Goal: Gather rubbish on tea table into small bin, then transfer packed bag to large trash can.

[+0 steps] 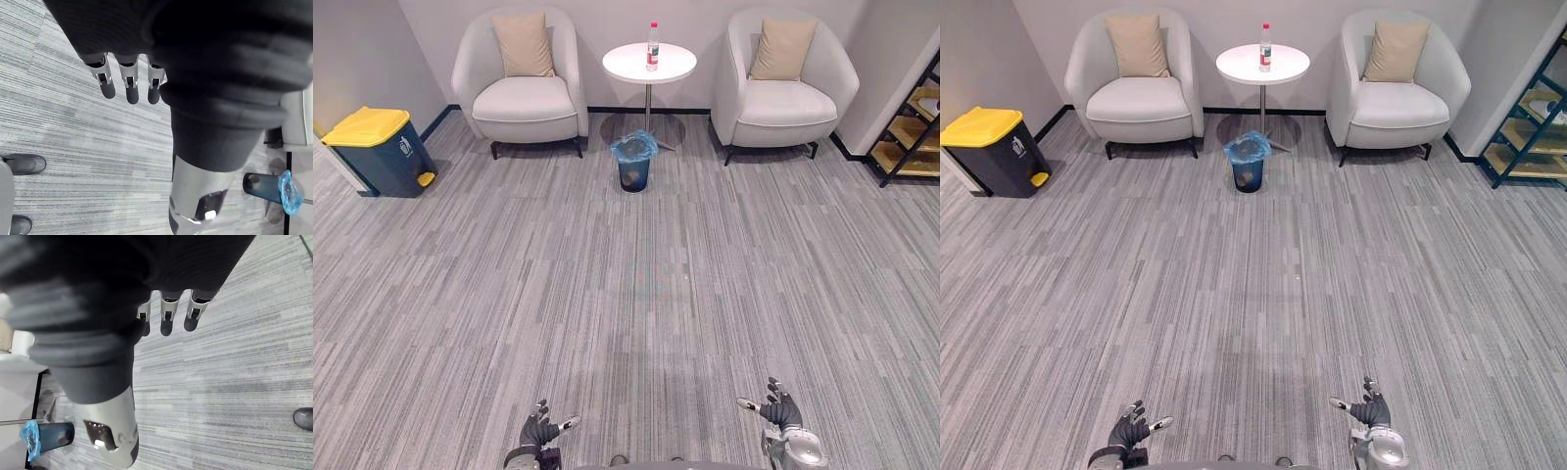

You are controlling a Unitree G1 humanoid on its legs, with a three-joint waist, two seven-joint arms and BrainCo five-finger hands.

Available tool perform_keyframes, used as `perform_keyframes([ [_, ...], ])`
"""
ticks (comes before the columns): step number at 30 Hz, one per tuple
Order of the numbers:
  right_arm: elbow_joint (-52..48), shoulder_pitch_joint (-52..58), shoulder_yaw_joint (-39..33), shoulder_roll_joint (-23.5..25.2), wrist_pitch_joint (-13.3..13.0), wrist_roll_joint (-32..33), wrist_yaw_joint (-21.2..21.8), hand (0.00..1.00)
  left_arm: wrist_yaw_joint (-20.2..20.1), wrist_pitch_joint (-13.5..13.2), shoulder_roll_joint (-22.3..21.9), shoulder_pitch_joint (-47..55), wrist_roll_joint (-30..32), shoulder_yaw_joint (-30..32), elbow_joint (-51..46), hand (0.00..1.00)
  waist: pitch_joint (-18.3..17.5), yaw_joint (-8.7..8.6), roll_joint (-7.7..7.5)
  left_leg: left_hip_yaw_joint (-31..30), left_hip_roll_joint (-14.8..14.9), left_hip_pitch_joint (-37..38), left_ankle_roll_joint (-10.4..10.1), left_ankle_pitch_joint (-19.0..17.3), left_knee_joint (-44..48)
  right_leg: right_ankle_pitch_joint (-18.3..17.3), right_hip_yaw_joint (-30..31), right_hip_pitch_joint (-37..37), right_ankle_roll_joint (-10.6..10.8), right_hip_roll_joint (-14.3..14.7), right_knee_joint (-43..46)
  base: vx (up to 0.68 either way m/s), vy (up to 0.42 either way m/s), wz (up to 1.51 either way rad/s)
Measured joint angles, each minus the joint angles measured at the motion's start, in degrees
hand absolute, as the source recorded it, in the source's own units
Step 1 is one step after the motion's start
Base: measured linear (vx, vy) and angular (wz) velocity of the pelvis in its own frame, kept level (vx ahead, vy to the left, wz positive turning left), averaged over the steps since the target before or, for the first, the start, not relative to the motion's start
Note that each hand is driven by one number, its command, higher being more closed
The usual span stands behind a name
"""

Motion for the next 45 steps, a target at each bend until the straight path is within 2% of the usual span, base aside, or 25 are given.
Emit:
perform_keyframes([
  [9, 0.0, -0.4, -0.1, 0.0, 0.3, 0.5, -0.9, 0.00, 0.1, 0.1, 0.0, -0.1, 0.0, 0.0, -0.5, 0.00, -0.1, 0.25, 0.16, 3.3, 0.5, -3.9, 1.0, -4.5, 5.7, -0.2, 3.2, -2.5, 0.3, 0.0, 0.6, 0.03, -0.010, -0.22],
  [13, 0.0, -2.3, -0.6, 0.0, 0.4, 0.5, -1.2, 0.00, 0.1, 0.2, 0.1, -0.4, -0.1, 0.1, -2.2, 0.00, 0.0, 0.17, 0.60, 5.5, 0.8, -6.2, 1.5, -7.3, 8.9, -1.8, 4.9, -5.5, 1.2, 0.0, 3.8, 0.09, 0.034, -0.30],
  [16, -0.1, -2.6, -2.0, -0.2, 0.6, 0.5, -1.3, 0.00, 0.2, 0.2, 0.1, -0.3, -0.1, 0.1, -2.6, 0.00, 0.3, 0.21, 1.23, 7.2, 0.8, -5.9, 1.9, -10.4, 11.9, -7.4, 5.6, -9.6, 2.9, -0.4, 14.5, 0.10, 0.064, -0.28],
  [17, -0.1, -2.6, -2.1, -0.3, 0.8, 0.5, -1.3, 0.00, 0.2, 0.2, 0.1, -0.2, -0.2, 0.1, -2.6, 0.00, 0.5, 0.34, 1.44, 7.9, 0.8, -5.6, 2.1, -11.2, 12.6, -9.1, 5.5, -11.9, 4.1, -0.6, 19.7, 0.11, 0.085, -0.26],
  [18, -0.2, -3.1, -2.0, -0.3, 1.0, 0.5, -1.3, 0.00, 0.3, 0.3, 0.2, -0.3, -0.2, 0.0, -2.6, 0.00, 1.1, 0.12, 1.89, 8.4, 0.7, -4.5, 2.2, -12.0, 13.2, -10.4, 4.0, -15.5, 5.8, -1.4, 29.1, 0.11, 0.087, -0.22],
  [19, -0.3, -2.9, -1.9, -0.3, 1.2, 0.5, -1.3, 0.00, 0.3, 0.3, 0.2, -0.3, -0.3, -0.1, -2.6, 0.00, 1.4, -0.07, 2.09, 8.4, 0.6, -3.8, 2.3, -12.6, 13.1, -10.5, 2.8, -17.2, 5.8, -1.7, 33.4, 0.16, 0.117, -0.14],
  [20, -0.3, -2.2, -1.6, -0.2, 1.6, 0.5, -1.3, 0.00, 0.5, 0.3, 0.6, -0.5, -0.6, -0.3, -2.9, 0.00, 1.7, -0.08, 2.05, 8.4, 0.1, -2.1, 3.1, -14.1, 13.0, -11.1, -0.9, -20.9, 5.4, -3.7, 42.6, 0.14, 0.073, -0.06],
  [22, -0.2, -2.0, -1.6, -0.4, 1.9, 0.5, -1.3, 0.00, 0.7, 0.4, 1.0, -0.4, -0.6, -0.4, -3.1, 0.00, 2.1, -0.25, 2.22, 8.1, -0.4, 0.3, 3.0, -14.6, 12.2, -13.9, -5.6, -23.0, 4.9, -6.3, 47.7, 0.23, 0.044, 0.02],
  [23, -0.3, -2.3, -1.6, -0.6, 1.9, 0.5, -1.3, 0.00, 0.9, 0.4, 1.2, -0.8, -0.6, -0.4, -3.2, 0.00, 2.1, -0.63, 2.05, 7.6, -0.1, 1.1, 3.0, -14.7, 11.5, -15.0, -7.5, -24.1, 4.0, -6.6, 47.8, 0.26, 0.003, 0.10],
  [24, -0.3, -2.6, -1.6, -0.8, 1.9, 0.5, -1.3, 0.00, 1.2, 0.4, 1.4, -1.2, -0.6, -0.4, -3.2, 0.00, 2.4, -1.05, 2.56, 7.5, 0.2, 1.3, 2.8, -14.7, 11.2, -15.7, -8.5, -25.2, 3.9, -6.6, 47.3, 0.27, -0.049, 0.20],
  [25, -0.3, -3.7, -1.6, -1.4, 1.9, 0.5, -1.3, 0.00, 1.3, 0.4, 1.3, -2.5, -0.6, -0.1, -3.2, 0.00, 3.1, -1.72, 2.56, 7.1, 1.5, 1.9, 2.0, -15.2, 11.2, -16.2, -10.3, -27.1, 3.3, -6.3, 45.2, 0.29, -0.095, 0.18],
  [27, -0.3, -5.2, -1.4, -2.8, 1.9, 0.5, -1.3, 0.00, 1.4, 0.4, 1.2, -4.1, -0.6, 0.0, -3.2, 0.00, 4.9, -1.93, 4.36, 7.0, 4.4, 3.3, 0.4, -16.1, 11.2, -14.8, -12.9, -30.0, 1.9, -4.6, 39.2, 0.33, -0.106, 0.09],
  [28, -0.5, -5.6, -1.1, -3.4, 1.9, 0.5, -1.3, 0.00, 1.4, 0.3, 1.5, -4.5, -0.7, 0.1, -3.1, 0.00, 4.8, -2.04, 4.08, 7.1, 5.0, 4.2, -1.8, -16.4, 11.1, -9.6, -12.6, -30.7, 1.5, -3.0, 30.4, 0.41, -0.131, 0.12],
  [29, -0.7, -5.1, -1.1, -3.4, 1.8, 0.5, -1.3, 0.00, 1.4, 0.3, 2.1, -4.2, -0.7, 0.2, -3.1, 0.00, 4.8, -2.30, 2.34, 6.7, 4.3, 5.7, -3.1, -17.2, 11.1, -1.6, -11.7, -30.4, -1.5, -3.5, 24.5, 0.46, -0.157, 0.21],
  [30, -0.6, -4.9, -1.2, -3.7, 1.8, 0.5, -1.3, 0.00, 1.4, 0.3, 2.0, -4.2, -0.6, 0.3, -2.8, 0.00, 5.0, -2.64, 2.12, 6.2, 4.5, 6.9, -4.2, -17.9, 11.3, 1.4, -11.4, -30.3, -5.9, -3.8, 26.0, 0.51, -0.199, 0.16],
  [31, -0.7, -5.1, -1.2, -4.0, 2.0, 0.5, -1.4, 0.00, 1.4, 0.4, 1.1, -4.4, -0.6, 0.7, -2.3, 0.00, 4.5, -3.05, 3.36, 6.0, 6.8, 6.1, -4.9, -17.9, 14.7, -1.1, -12.4, -30.1, -6.3, -2.6, 27.5, 0.60, -0.291, 0.08],
  [32, -0.8, -5.5, -1.2, -3.9, 1.8, 0.5, -1.4, 0.00, 1.4, 0.3, 0.9, -5.1, -0.6, 0.7, -2.4, 0.00, 4.4, -3.21, 3.40, 5.8, 8.1, 1.6, -6.6, -16.9, 24.0, -2.0, -12.7, -29.1, -7.0, -1.9, 25.9, 0.58, -0.301, -0.02],
  [33, -0.8, -5.7, -1.1, -4.0, 1.7, 0.5, -1.4, 0.00, 1.4, 0.3, 0.7, -5.4, -0.6, 0.7, -2.4, 0.00, 4.5, -3.13, 3.57, 5.7, 9.3, -1.1, -7.4, -15.6, 30.1, -2.1, -12.6, -28.0, -7.1, -1.2, 24.5, 0.49, -0.266, 0.00],
  [34, -0.7, -6.2, -1.0, -4.2, 1.6, 0.8, -1.5, 0.00, 1.4, 0.3, 0.0, -5.6, -0.6, 0.7, -2.4, 0.00, 5.0, -2.86, 4.22, 4.1, 12.1, -6.6, -7.5, -13.0, 42.7, -2.0, -12.8, -23.7, -7.7, 0.3, 20.6, 0.41, -0.196, -0.01],
  [36, -0.7, -5.9, -0.1, -3.9, 1.6, 1.5, -1.6, 0.00, 1.4, 0.3, -0.7, -5.2, -0.6, 0.7, -2.4, 0.00, 5.6, -2.85, 3.99, 4.8, 15.9, -10.3, -7.1, -13.3, 57.4, -2.1, -12.7, -15.2, -8.2, 1.9, 15.1, 0.51, -0.207, 0.01],
  [38, -1.4, -5.8, 0.6, -3.6, 1.1, 3.2, -2.1, 0.00, 1.4, 0.3, -1.2, -5.1, -0.6, 0.7, -3.0, 0.00, 6.3, -1.90, 2.82, 6.4, 17.9, -13.6, -5.9, -14.0, 63.7, -2.4, -11.6, -8.2, -8.5, 2.3, 10.7, 0.43, -0.143, -0.14],
  [40, -2.8, -6.3, 0.5, -3.4, 0.5, 4.7, -2.7, 0.00, 1.4, 0.3, -1.3, -5.4, -0.7, 0.7, -3.9, 0.00, 6.4, -0.89, 2.91, 6.4, 18.0, -20.5, -5.1, -14.4, 63.2, -2.7, -10.0, -4.6, -8.5, 2.5, 7.3, 0.35, -0.060, -0.36],
  [41, -2.8, -6.6, 0.4, -3.3, 0.4, 4.9, -2.7, 0.00, 1.4, 0.3, -1.2, -5.9, -0.7, 0.7, -3.8, 0.00, 6.6, 0.14, 2.90, 6.9, 17.4, -23.9, -4.6, -14.7, 59.8, -2.8, -9.2, -3.4, -8.3, 2.1, 6.2, 0.38, 0.054, -0.26],
  [43, -2.7, -6.7, -0.6, -2.6, 0.5, 5.0, -2.7, 0.00, 1.5, 0.4, -1.3, -6.3, -0.7, 0.7, -3.7, 0.00, 7.4, 0.31, 1.88, 7.8, 13.9, -25.8, -4.5, -14.8, 48.0, -3.7, -9.0, -1.2, -6.9, 0.1, 5.6, 0.34, 0.088, -0.07],
  [45, -2.5, -6.6, -2.2, -2.2, 0.7, 5.0, -2.8, 0.00, 1.5, 0.4, -2.0, -6.3, -0.7, 0.7, -3.7, 0.00, 7.8, 0.32, 1.63, 7.0, 9.6, -26.1, -5.5, -13.2, 33.2, -4.8, -9.0, 1.3, -5.2, -1.8, 4.6, 0.29, 0.134, 0.01],
])
